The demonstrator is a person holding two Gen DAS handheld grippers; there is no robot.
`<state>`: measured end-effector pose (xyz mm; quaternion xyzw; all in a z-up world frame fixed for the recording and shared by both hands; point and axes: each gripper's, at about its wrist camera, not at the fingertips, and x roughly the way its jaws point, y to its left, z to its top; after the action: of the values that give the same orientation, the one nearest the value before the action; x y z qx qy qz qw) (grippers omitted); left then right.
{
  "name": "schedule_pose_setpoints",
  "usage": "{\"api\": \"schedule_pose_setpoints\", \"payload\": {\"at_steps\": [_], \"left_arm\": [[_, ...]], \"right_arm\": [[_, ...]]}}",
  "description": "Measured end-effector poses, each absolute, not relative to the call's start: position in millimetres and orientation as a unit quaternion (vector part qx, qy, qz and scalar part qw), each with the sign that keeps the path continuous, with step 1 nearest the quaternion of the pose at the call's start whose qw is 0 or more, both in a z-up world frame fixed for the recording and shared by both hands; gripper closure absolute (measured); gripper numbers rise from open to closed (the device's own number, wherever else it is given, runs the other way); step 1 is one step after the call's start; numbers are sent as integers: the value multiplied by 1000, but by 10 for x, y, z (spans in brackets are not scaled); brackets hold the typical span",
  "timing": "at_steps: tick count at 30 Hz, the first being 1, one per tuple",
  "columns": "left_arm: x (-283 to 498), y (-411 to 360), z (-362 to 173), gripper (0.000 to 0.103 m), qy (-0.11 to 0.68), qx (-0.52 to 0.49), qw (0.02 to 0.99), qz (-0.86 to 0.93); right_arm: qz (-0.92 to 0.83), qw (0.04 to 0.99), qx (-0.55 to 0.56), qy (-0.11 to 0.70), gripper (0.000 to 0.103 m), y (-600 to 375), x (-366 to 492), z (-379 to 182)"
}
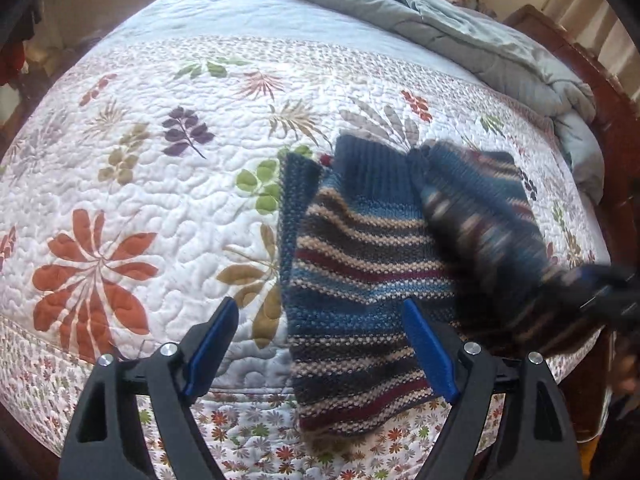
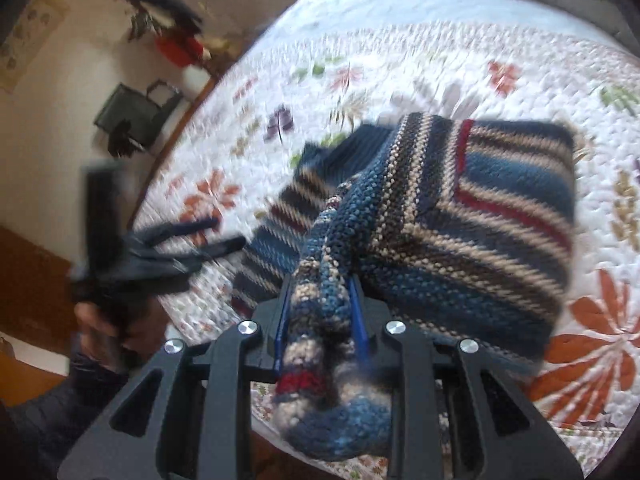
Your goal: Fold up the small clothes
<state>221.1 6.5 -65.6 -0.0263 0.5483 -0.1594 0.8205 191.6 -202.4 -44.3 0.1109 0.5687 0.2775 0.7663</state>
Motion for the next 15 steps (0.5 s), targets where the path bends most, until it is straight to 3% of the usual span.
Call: {"api": "schedule_pose_setpoints", "payload": {"at_steps": [4, 7, 8, 15], "left_arm": [[2231, 53, -579, 19, 548, -36, 820, -163], [2286, -42, -589, 19, 549, -34, 818, -168], [2309, -87, -601, 19, 549, -31, 818, -168], [2400, -584, -524, 19, 560, -38, 797, -225]], "right_arm": [[275, 758, 87, 585, 77, -1785, 1881, -712], [291, 746, 95, 591, 65, -1732, 1843, -832], [299, 740, 101, 594, 57, -1716, 1833, -848], [324, 753, 137, 555, 56, -2084, 1534, -445]]}}
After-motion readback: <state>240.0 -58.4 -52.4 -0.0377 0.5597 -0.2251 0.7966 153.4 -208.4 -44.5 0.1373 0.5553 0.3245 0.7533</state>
